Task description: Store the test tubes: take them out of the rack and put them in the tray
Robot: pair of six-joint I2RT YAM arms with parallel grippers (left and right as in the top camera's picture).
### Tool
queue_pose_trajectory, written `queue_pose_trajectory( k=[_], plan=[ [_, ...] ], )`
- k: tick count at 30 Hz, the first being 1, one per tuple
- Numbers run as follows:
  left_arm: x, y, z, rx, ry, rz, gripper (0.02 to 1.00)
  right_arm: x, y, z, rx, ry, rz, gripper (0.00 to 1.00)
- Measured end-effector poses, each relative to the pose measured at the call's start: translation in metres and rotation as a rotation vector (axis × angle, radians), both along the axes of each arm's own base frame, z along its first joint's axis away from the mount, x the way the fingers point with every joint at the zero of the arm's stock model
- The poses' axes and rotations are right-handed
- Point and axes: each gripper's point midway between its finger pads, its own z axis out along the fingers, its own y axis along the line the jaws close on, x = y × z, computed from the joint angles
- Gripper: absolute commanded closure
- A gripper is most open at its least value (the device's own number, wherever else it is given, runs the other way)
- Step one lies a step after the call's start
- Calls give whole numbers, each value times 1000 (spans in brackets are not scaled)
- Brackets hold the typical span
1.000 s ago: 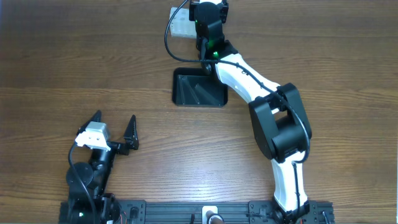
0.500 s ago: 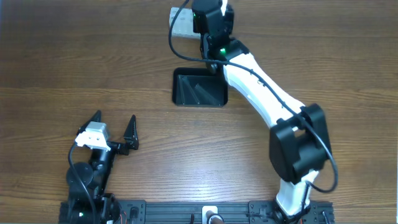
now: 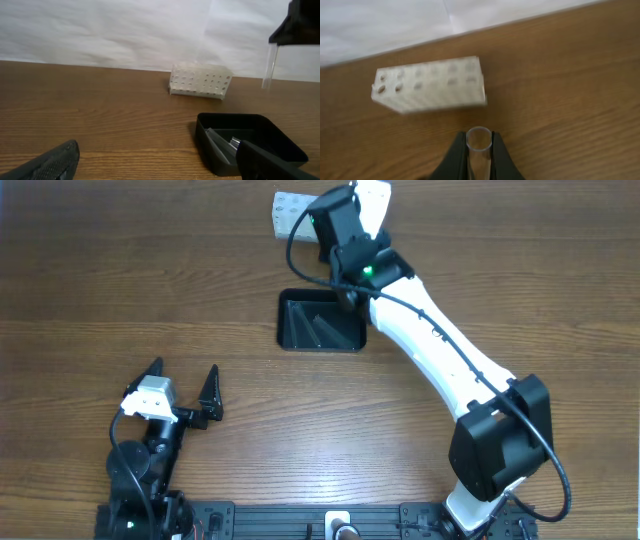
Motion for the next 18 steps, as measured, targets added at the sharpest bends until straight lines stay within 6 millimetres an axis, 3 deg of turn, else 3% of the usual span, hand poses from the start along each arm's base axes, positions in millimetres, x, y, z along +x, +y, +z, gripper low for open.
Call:
queue_pose_trajectory(
  k=[10, 18],
  plan=[
    [0, 0, 0, 0, 0, 0, 20, -56, 2, -79, -59, 142, 46, 985],
    [0, 0, 0, 0, 0, 0, 20, -61, 0, -89, -37, 113, 45, 985]
  ],
)
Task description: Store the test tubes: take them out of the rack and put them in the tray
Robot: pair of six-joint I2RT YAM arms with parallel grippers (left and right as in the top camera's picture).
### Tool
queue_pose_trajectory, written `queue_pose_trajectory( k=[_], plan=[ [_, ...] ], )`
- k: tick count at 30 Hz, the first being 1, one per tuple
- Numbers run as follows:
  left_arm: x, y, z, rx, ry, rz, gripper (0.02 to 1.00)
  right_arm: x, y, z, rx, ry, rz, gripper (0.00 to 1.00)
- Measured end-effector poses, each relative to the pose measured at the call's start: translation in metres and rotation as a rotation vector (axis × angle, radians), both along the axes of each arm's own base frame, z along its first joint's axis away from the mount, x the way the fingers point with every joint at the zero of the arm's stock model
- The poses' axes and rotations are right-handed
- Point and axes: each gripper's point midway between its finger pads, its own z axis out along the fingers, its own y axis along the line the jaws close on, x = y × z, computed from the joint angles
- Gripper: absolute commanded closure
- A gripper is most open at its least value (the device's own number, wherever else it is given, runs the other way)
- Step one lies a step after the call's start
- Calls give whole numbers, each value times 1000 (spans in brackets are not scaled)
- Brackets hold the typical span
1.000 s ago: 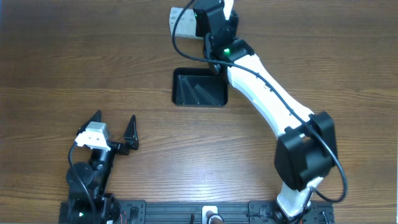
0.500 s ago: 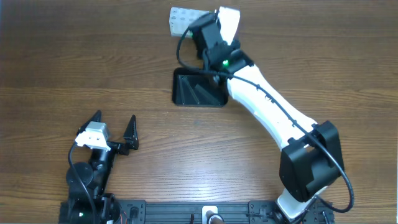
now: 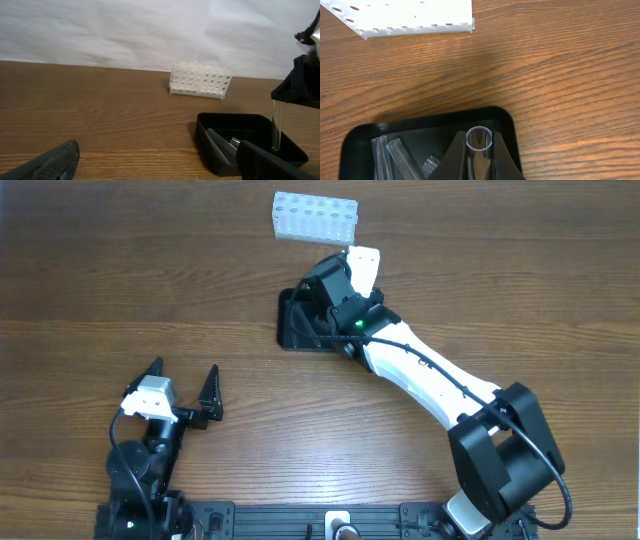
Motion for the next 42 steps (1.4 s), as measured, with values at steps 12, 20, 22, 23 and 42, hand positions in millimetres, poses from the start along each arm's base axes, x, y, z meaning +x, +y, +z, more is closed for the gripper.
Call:
queue_pose_trajectory(
  k=[12, 20, 22, 23, 42],
  plan=[
    [0, 0, 0, 0, 0, 0, 20, 7, 5, 4, 24, -35, 0, 987],
    [0, 0, 0, 0, 0, 0, 20, 5, 3, -22, -15, 18, 3, 952],
    [0, 0, 0, 0, 0, 0, 20, 4, 3, -24, -16, 20, 2, 888],
    [0, 0, 0, 0, 0, 0, 20, 4, 3, -23, -15, 20, 2, 862],
    [0, 0, 0, 0, 0, 0, 20, 8, 16, -21, -15, -30, 55, 9]
  ],
)
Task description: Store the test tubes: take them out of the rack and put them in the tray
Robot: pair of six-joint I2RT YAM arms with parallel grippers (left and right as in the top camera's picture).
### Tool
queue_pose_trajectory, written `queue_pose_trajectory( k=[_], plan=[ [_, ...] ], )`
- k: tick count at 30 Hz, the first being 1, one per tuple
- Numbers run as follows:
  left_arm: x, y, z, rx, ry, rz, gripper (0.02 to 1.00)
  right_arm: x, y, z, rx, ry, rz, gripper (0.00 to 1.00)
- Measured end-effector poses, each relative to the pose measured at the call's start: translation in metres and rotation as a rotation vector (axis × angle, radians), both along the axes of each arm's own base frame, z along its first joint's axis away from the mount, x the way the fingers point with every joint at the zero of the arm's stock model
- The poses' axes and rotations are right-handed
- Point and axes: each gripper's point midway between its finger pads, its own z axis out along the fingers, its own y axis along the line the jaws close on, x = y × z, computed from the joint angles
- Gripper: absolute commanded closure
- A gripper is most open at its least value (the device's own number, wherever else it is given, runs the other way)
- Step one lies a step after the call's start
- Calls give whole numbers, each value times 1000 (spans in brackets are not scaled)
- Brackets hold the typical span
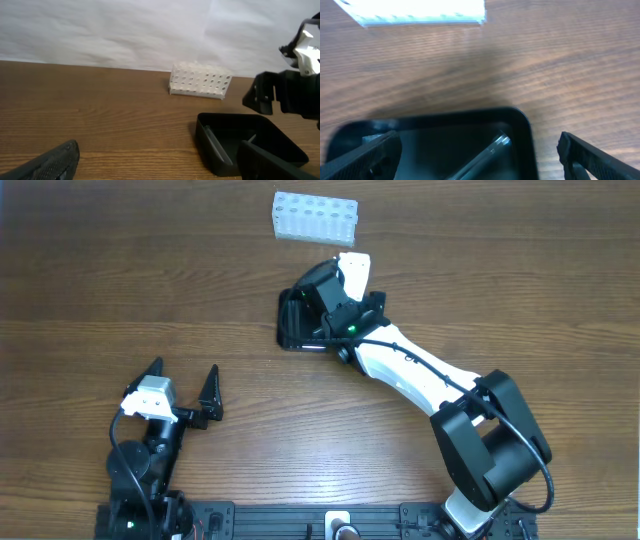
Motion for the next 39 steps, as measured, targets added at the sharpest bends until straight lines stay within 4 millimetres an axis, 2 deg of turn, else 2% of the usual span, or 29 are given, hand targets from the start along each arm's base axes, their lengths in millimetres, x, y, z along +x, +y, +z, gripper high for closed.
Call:
queue_pose_trajectory(
  k=[2, 5, 8, 10, 13, 16, 20, 22, 24, 27, 33, 39],
  plan=[
    [0, 0, 0, 0, 0, 0, 23, 6, 5, 8, 11, -39, 17, 9],
    [0, 0, 0, 0, 0, 0, 20, 14, 11, 33, 37, -120, 40, 9],
    [0, 0, 0, 0, 0, 0, 20, 18, 10, 79, 83, -228, 51, 9],
    [0, 0, 0, 0, 0, 0, 23, 20, 3, 124, 142, -327, 55, 9],
    [0, 0, 0, 0, 0, 0, 20, 20, -25, 195, 225, -477, 58, 7],
    [0, 0, 0, 0, 0, 0, 20, 11, -69, 259, 253, -617, 60, 7],
    [0, 0, 0, 0, 0, 0, 20, -8, -113, 311, 198, -753, 97, 9],
    [0, 0, 0, 0, 0, 0, 20, -21, -124, 324, 161, -810, 134, 9],
    [0, 0, 0, 0, 0, 0, 23, -37, -136, 328, 122, -857, 163, 7],
    [0, 0, 0, 0, 0, 0, 20, -65, -152, 319, 73, -901, 176, 9],
    [0, 0, 0, 0, 0, 0, 20, -119, -168, 266, -27, -893, 197, 9],
    [0, 0, 0, 0, 0, 0, 20, -154, -182, 222, -78, -911, 155, 7]
  ],
)
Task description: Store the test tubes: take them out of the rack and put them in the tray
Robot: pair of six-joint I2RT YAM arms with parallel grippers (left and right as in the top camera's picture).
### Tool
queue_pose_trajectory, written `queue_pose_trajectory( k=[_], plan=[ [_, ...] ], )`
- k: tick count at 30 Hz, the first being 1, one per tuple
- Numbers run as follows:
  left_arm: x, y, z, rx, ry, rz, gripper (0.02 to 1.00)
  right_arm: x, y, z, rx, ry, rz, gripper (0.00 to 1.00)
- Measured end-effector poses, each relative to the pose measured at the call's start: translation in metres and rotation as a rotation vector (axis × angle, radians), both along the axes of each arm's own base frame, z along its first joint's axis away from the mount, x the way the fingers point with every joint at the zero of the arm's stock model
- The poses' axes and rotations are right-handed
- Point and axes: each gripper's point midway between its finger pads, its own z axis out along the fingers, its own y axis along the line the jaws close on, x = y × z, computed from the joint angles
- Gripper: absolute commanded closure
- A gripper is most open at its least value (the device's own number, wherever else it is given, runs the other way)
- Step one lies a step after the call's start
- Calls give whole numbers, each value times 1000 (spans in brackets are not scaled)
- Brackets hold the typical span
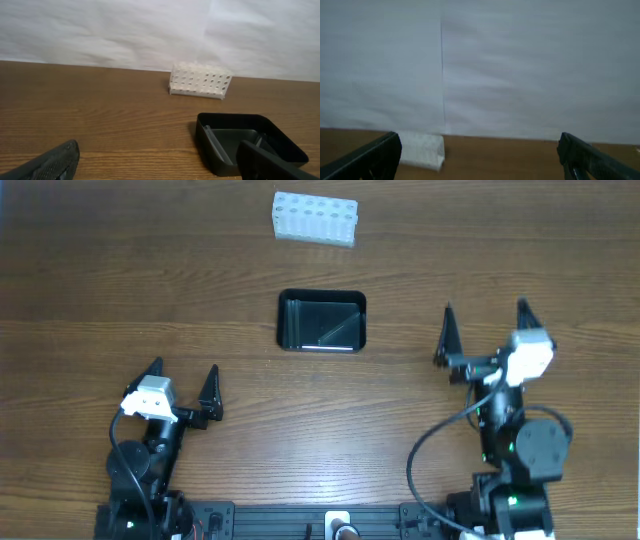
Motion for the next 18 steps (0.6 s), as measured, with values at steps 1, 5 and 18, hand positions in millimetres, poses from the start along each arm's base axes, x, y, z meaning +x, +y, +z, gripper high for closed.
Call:
queue_pose_trajectory(
  k=[1, 5, 18],
  plan=[
    [0, 0, 0, 0, 0, 0, 20, -4, -3, -9, 0, 0, -16, 7],
    [0, 0, 0, 0, 0, 0, 20, -18, -16, -40, -17, -12, -76, 7],
    [0, 0, 0, 0, 0, 0, 20, -27, -40, -110, -96, 71, -194, 7]
  ],
)
